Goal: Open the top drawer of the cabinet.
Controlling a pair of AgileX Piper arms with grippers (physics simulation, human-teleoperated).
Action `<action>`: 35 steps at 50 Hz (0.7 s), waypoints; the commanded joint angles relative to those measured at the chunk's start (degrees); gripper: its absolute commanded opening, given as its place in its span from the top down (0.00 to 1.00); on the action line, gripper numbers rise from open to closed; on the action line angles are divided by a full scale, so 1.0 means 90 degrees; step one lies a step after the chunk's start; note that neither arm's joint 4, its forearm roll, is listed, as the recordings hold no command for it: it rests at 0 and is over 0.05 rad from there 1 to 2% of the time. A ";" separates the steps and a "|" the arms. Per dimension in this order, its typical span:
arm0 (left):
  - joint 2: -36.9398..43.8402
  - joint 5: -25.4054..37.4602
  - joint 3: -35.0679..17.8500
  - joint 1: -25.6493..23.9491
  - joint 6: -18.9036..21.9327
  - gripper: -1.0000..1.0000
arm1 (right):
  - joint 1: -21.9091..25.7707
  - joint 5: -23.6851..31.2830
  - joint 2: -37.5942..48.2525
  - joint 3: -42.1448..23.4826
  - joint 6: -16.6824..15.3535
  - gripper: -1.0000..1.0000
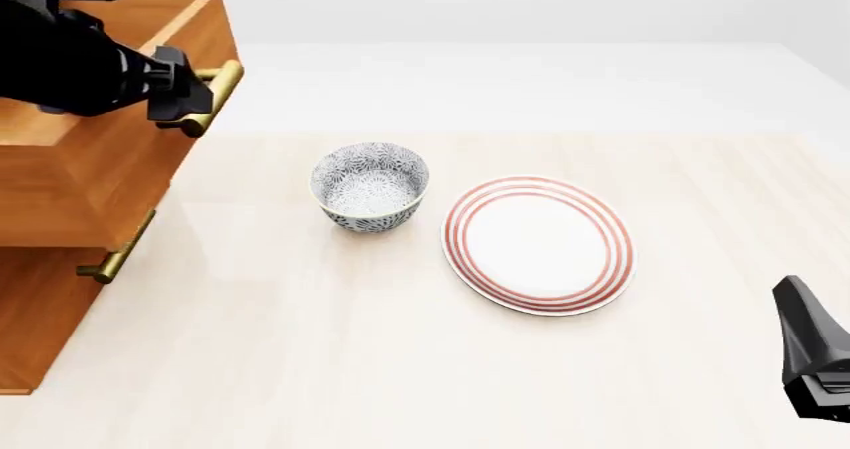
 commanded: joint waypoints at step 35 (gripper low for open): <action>-0.0142 0.0322 -0.0139 -0.0585 -0.0018 0.00 | -0.0001 -0.0009 0.0005 0.0005 0.0010 0.00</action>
